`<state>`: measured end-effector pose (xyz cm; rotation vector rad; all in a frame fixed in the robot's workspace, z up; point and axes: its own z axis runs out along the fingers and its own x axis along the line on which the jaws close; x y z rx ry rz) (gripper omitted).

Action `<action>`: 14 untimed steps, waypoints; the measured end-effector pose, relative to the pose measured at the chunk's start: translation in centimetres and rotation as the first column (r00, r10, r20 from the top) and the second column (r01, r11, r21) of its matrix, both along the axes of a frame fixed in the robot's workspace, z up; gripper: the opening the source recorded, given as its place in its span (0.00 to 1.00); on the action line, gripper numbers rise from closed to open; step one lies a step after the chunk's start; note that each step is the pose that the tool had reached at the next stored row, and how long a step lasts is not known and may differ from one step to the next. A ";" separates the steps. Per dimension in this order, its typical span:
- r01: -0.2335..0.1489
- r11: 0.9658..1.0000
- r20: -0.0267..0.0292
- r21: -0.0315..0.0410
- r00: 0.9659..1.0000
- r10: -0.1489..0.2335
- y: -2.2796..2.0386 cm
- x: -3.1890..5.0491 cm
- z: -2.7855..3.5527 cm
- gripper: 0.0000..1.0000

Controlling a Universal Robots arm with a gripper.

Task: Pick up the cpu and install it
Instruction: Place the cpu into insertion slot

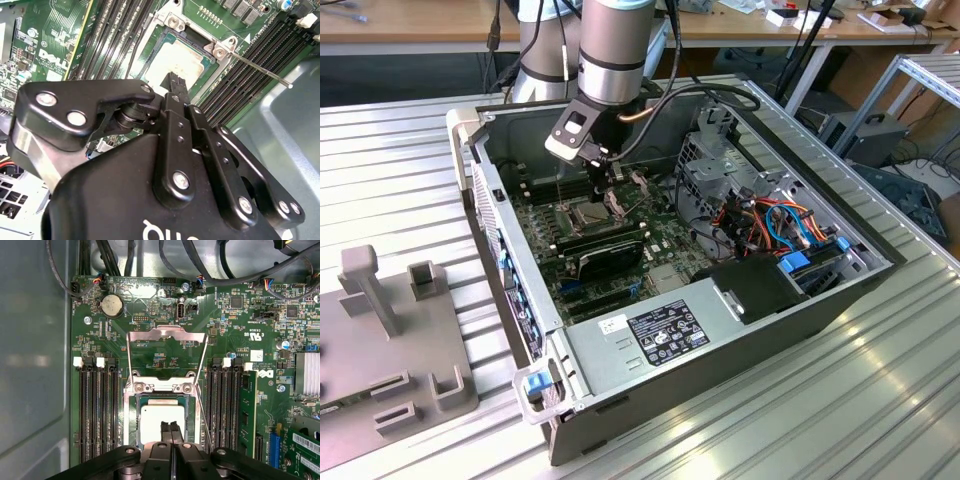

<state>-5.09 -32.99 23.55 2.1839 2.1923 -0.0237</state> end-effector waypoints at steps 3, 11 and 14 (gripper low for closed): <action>0.000 1.000 0.000 0.000 1.000 0.000 0.01 0.00 -0.21 0.11; 0.000 1.000 0.000 0.000 1.000 0.000 0.00 0.00 -2.12 0.11; 0.000 1.000 0.000 0.000 1.000 0.000 0.03 0.00 -2.19 0.11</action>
